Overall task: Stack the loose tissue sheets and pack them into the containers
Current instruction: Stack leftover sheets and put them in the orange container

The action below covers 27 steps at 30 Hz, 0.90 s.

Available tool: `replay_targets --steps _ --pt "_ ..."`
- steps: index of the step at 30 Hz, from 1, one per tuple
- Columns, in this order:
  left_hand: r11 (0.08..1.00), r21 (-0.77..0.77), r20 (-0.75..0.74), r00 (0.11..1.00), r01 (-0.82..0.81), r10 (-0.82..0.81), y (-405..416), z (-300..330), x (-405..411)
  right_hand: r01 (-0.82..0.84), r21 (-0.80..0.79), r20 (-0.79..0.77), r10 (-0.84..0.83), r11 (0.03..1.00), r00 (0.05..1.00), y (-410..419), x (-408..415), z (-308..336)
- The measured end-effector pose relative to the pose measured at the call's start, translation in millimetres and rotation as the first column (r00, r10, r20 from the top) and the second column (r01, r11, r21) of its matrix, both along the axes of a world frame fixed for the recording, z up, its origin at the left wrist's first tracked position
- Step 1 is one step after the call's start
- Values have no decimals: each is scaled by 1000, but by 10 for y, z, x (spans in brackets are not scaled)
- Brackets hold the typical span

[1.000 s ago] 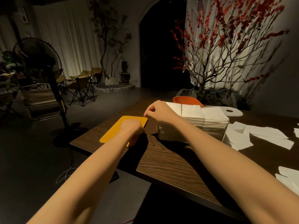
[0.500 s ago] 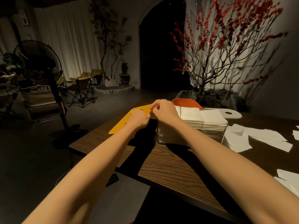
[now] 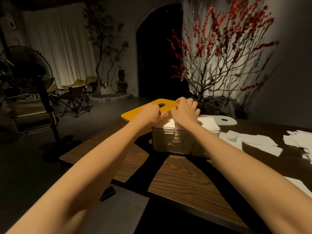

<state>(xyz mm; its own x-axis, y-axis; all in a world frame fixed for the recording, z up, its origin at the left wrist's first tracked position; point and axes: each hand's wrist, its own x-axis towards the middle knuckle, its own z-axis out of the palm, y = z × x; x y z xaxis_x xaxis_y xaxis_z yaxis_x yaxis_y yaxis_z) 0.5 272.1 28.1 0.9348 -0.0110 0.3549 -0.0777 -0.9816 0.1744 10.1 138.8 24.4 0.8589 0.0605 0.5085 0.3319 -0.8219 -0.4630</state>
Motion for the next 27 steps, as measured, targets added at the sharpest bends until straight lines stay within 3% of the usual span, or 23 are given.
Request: replay_targets --steps 3,6,12,21,27 --pt "996 46 9 997 76 -77 -146 15 -18 71 35 -40 -70 997 997 -132 32 51" --pt "983 68 27 985 170 -172 -226 -3 -22 131 -49 -90 -135 990 987 -291 78 50" --pt "877 -44 -48 876 479 -480 -380 81 -125 223 -150 -177 -248 963 953 -621 90 53" --pt "831 -262 -169 825 490 -540 -434 83 -145 161 -44 -436 -164 986 885 -856 187 17" --pt "847 -269 -221 827 457 -517 -396 84 -117 104 -81 -417 -128 991 900 -813 211 -74"
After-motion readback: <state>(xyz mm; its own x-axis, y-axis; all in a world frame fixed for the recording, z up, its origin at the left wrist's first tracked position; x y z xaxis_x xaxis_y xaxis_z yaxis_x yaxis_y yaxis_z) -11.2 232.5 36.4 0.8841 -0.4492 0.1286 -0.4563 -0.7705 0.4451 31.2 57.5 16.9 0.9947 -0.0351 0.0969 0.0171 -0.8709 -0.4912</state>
